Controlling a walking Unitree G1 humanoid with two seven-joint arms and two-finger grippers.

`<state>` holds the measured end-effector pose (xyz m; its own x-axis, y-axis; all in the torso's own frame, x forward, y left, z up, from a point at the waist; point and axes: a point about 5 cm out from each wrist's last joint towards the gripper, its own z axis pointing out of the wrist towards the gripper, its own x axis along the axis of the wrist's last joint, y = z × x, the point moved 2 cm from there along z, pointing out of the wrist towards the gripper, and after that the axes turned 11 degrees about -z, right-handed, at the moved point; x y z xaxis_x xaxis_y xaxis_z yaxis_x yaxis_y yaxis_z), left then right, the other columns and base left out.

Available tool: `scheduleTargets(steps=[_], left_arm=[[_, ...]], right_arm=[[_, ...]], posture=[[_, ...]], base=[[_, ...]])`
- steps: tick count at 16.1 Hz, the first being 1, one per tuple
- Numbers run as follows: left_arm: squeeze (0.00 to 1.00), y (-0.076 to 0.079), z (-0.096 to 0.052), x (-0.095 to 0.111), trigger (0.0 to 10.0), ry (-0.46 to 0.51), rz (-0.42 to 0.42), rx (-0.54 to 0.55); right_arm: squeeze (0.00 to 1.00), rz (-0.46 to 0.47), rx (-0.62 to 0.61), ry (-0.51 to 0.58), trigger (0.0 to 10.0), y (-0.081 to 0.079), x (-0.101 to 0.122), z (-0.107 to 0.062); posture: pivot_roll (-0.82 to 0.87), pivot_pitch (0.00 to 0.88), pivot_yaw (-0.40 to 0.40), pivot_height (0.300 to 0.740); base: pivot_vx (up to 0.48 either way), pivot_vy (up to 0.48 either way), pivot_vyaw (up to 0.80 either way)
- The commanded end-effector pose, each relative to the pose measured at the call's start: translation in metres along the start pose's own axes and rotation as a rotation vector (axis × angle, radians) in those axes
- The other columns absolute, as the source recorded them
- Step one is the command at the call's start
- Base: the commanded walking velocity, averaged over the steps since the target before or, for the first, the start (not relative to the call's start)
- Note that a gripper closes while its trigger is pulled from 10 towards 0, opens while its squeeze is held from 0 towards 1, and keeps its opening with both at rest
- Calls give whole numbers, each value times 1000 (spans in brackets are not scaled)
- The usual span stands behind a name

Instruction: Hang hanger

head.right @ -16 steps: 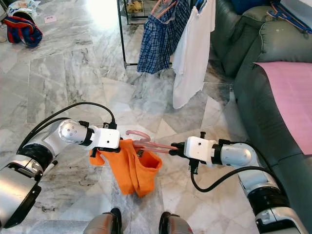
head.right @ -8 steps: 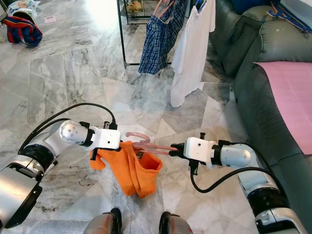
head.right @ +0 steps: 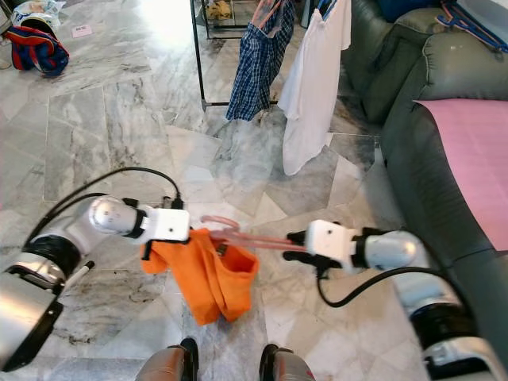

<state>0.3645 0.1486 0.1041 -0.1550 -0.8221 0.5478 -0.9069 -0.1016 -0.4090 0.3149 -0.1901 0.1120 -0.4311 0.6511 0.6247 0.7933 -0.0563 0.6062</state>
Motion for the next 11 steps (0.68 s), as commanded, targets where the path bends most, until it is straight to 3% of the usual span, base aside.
scheduleTargets(steps=[1,4,7,8,9,10,11], left_arm=[[0,0,-8,-15,0,-33,-49,27],[0,-6,-18,-23,0,-49,-77,70],[0,-11,-25,-28,0,-56,-104,108],[0,-12,-27,-31,0,-52,-120,133],[0,-13,-28,-32,0,-47,-130,144],[0,-21,-32,-31,0,-26,-144,226],[0,-27,-36,-30,0,-8,-169,280]], right_arm=[[1000,-40,-30,-37,10000,15,1,-15],[1000,-32,-162,-79,10000,36,-3,-32],[1000,28,-298,-34,10000,44,2,-39],[1000,84,-442,-11,10000,51,0,-42],[1000,119,-507,0,10000,53,-1,-43],[1000,252,-650,19,10000,56,-6,-43],[1000,300,-711,27,10000,56,-7,-41]], posture=[[8,253,0,740],[7,255,6,740],[2,257,12,740],[-1,259,12,740],[-2,261,12,740],[-4,262,14,740],[-7,266,20,740]], base=[[0,0,0],[0,0,0],[0,0,0],[0,0,0],[0,0,0],[0,0,0],[0,0,0]])
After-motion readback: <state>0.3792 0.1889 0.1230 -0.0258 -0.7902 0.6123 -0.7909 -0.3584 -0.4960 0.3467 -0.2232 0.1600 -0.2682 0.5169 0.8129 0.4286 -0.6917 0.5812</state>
